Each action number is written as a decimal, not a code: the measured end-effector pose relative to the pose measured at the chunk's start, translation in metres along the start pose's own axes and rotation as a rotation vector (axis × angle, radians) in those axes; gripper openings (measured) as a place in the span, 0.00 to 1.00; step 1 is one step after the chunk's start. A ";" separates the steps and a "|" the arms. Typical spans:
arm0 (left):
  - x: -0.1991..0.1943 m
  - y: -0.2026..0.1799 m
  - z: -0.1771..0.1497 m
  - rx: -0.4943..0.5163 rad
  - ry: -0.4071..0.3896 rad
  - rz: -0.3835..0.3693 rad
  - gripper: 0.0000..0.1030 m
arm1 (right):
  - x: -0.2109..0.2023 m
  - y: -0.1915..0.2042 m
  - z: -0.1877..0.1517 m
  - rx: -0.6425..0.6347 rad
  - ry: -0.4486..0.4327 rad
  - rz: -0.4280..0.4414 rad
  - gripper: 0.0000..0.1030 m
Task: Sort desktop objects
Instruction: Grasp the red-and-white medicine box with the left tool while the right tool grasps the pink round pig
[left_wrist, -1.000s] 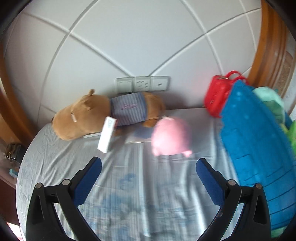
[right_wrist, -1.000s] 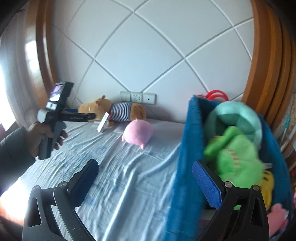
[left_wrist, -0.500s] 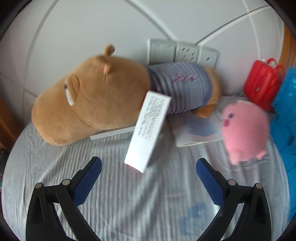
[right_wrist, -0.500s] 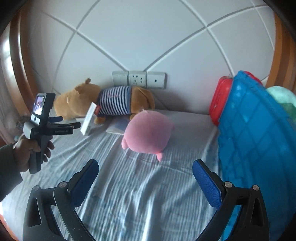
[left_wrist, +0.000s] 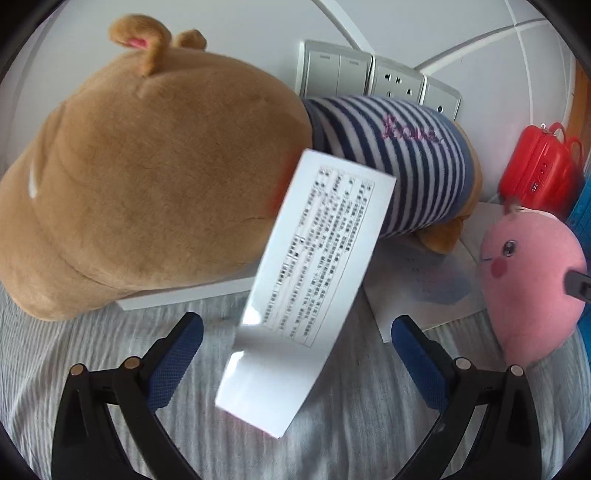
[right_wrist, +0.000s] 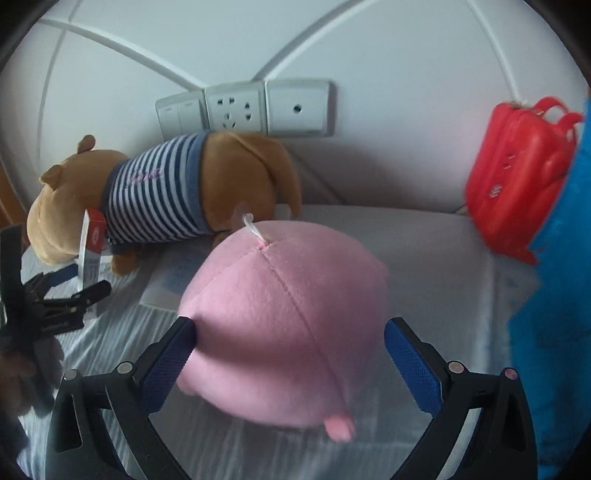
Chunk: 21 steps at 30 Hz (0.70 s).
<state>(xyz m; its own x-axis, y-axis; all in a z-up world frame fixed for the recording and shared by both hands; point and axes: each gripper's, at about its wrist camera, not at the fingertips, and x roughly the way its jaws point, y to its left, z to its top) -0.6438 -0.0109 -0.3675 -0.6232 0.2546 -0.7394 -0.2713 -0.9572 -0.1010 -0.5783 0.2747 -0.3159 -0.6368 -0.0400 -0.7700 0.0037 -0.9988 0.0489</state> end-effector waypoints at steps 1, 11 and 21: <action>0.003 -0.003 -0.001 0.008 0.007 0.005 0.97 | 0.006 0.002 0.001 -0.015 -0.005 -0.011 1.00; -0.020 -0.014 -0.013 0.000 -0.044 0.035 0.45 | 0.016 0.012 -0.002 -0.077 0.035 -0.041 0.72; -0.103 -0.023 -0.013 0.030 -0.104 0.066 0.41 | -0.024 0.006 -0.022 -0.024 0.022 0.013 0.56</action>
<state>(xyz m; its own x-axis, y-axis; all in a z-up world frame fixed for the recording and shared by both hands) -0.5642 -0.0163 -0.2978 -0.7131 0.2054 -0.6704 -0.2477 -0.9683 -0.0331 -0.5461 0.2686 -0.3110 -0.6198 -0.0538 -0.7829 0.0307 -0.9985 0.0443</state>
